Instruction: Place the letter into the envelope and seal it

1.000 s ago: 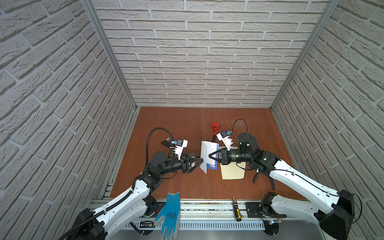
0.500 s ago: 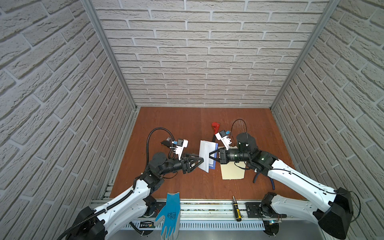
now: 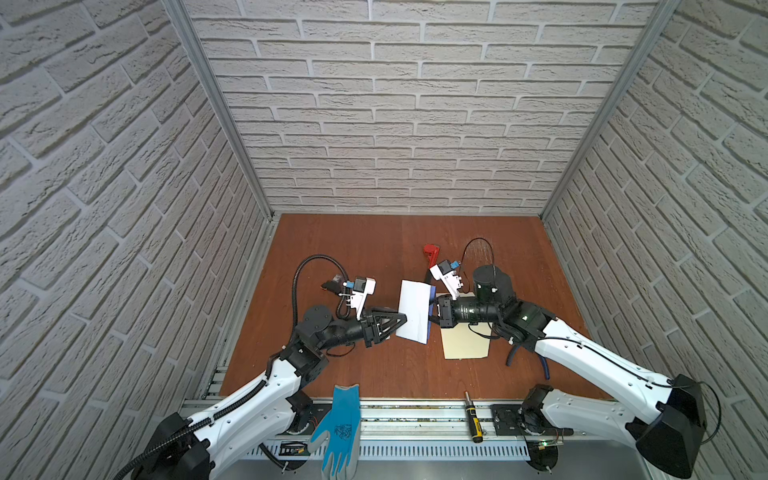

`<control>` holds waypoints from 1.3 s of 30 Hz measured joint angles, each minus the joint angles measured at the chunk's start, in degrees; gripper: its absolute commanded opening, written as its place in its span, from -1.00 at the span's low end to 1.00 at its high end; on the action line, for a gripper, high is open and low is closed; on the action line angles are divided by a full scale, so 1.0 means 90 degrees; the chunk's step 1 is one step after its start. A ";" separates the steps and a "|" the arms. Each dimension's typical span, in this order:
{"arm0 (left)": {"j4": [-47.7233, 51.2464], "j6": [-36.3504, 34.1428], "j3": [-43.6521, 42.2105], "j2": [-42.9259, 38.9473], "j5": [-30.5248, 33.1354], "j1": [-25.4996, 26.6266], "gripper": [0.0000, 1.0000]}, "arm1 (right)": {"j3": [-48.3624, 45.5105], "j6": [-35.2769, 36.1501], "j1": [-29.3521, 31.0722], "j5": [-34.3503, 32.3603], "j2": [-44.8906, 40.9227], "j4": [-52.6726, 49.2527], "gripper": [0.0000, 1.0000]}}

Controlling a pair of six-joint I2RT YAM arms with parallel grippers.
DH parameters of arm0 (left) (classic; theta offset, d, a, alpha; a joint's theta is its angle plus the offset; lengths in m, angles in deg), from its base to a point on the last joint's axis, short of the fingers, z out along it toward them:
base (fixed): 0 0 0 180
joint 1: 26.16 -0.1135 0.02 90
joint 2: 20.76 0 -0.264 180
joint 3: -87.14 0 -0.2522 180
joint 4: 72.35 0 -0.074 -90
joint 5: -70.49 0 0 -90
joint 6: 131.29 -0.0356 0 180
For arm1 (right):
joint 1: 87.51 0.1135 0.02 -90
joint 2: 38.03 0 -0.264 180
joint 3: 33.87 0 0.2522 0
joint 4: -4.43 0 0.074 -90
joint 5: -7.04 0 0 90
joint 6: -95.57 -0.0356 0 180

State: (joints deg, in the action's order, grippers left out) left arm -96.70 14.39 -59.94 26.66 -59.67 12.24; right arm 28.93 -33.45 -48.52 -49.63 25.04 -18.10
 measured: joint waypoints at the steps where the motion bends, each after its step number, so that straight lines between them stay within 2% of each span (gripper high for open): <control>1: -0.0007 0.0007 0.0000 0.0000 0.0000 0.0000 -0.35 | 0.0000 0.0000 0.0000 0.0000 0.0000 -0.0002 -0.88; 18: -0.0002 0.0000 0.0000 0.0056 0.0002 0.0000 -0.57 | 0.0000 0.0022 0.0002 0.0027 -0.0206 -0.0097 -0.88; 22: 0.0000 -0.0012 0.0000 0.0068 0.0002 0.0000 -0.66 | 0.0000 0.0024 0.0002 0.0036 -0.0284 -0.0095 -0.85; 25: 0.0007 -0.0017 0.0000 0.0063 0.0005 0.0005 -0.80 | -0.0041 0.0024 0.0002 0.0049 -0.0299 -0.0066 -0.82; 29: 0.0078 -0.0061 -0.0002 -0.0015 0.0012 0.0029 -1.00 | -0.0095 0.0044 0.0002 0.0039 -0.0299 -0.0063 -0.63; 32: 0.0182 -0.0095 -0.0002 -0.0129 0.0049 0.0034 -1.00 | -0.0095 0.0112 0.0005 -0.0056 -0.0306 -0.0160 -0.40; 39: 0.0945 -0.0435 0.0005 -0.0590 0.0369 0.0034 -1.00 | -0.0036 0.0610 0.0022 -0.0860 -0.0704 -0.1100 -0.11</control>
State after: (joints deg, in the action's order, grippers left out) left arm -88.19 10.48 -59.89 21.35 -56.35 12.54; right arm 28.60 -27.97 -48.33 -57.37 18.70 -28.00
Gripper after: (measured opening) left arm 0.045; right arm 0.413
